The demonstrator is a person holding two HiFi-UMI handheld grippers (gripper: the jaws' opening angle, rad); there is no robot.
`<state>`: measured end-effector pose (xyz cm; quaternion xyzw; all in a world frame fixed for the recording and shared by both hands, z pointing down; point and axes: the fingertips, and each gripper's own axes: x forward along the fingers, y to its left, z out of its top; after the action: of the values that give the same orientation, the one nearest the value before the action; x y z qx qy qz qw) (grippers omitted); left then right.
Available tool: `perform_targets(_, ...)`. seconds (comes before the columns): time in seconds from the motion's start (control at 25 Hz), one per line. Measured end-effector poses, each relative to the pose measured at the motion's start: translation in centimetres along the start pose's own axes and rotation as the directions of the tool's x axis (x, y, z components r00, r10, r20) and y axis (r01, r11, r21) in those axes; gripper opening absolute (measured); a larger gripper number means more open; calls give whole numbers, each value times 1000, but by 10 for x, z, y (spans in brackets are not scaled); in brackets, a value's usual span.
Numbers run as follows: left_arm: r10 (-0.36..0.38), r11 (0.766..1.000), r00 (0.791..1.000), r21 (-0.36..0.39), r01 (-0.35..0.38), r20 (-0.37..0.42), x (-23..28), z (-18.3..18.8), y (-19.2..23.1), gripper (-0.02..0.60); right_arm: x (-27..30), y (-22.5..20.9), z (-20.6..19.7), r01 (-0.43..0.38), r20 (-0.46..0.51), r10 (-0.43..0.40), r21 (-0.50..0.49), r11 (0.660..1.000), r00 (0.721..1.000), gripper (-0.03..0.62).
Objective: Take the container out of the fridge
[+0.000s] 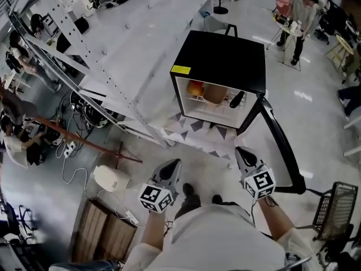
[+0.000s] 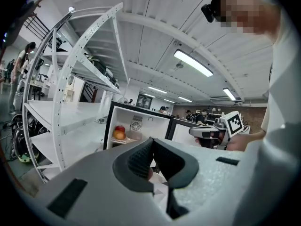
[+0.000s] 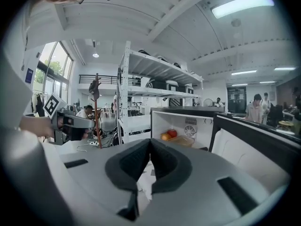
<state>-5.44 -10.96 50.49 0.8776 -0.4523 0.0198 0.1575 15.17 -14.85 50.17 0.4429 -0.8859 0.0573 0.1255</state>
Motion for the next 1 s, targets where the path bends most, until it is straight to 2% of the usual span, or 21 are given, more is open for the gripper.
perform_targets(0.36,-101,995,995,15,102,-14,18,18,59,2,41,5,14,105,-3,-105,1,994,994,6)
perform_targets(0.72,-235,971,971,30,236,-37,33,27,89,2,63,11,26,216,-14,-216,-11,976,976,6)
perform_targets(1.0,-267,963,963,22,268,-39,33,28,105,2,75,18,30,256,-26,-256,-21,967,966,6)
